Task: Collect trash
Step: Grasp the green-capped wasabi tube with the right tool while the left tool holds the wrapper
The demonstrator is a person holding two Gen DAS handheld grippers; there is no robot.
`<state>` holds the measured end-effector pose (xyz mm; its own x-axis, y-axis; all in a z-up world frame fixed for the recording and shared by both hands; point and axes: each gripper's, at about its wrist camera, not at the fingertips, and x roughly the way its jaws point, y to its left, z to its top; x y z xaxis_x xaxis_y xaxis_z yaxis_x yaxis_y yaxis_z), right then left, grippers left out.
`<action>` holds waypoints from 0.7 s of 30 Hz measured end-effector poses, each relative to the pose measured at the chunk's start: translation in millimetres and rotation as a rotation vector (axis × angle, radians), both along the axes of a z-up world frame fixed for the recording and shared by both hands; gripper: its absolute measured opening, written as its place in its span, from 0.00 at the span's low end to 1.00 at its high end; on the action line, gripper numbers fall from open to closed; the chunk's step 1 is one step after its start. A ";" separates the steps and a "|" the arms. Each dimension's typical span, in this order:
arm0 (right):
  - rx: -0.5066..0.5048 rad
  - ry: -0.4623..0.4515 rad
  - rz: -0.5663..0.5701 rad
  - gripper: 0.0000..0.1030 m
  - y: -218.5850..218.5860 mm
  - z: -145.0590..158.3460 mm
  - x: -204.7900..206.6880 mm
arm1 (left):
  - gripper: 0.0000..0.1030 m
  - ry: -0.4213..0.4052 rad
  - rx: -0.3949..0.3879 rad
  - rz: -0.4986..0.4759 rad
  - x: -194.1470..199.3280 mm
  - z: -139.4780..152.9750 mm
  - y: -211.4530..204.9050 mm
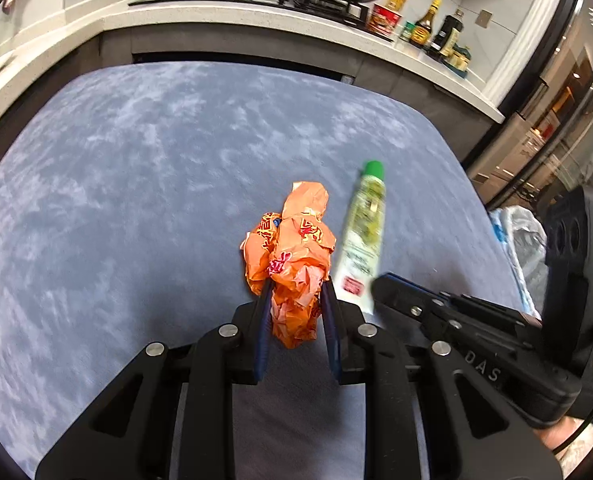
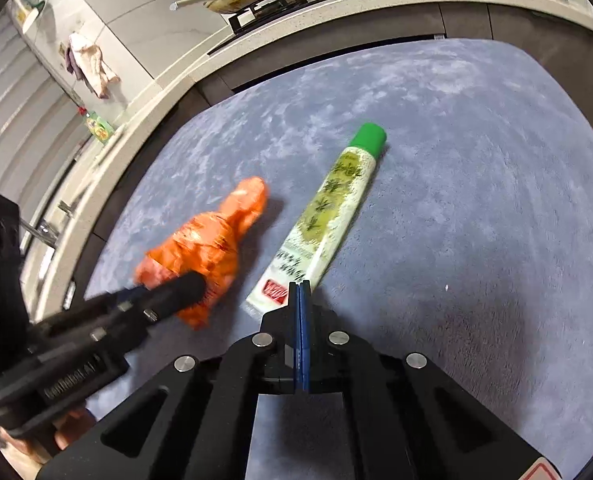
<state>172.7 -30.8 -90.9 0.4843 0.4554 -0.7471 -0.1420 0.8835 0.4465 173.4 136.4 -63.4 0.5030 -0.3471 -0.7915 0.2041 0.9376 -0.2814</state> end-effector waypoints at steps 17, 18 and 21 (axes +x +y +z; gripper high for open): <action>-0.101 -0.027 -0.047 0.46 27.1 0.5 8.6 | 0.21 -0.052 0.015 0.107 -18.4 20.5 34.7; -0.106 -0.038 -0.051 0.49 29.5 0.2 9.3 | 0.21 -0.050 0.015 0.113 -17.9 21.1 38.5; -0.163 -0.074 -0.077 0.50 41.6 -1.2 12.6 | 0.21 -0.047 0.019 0.124 -17.2 21.5 47.7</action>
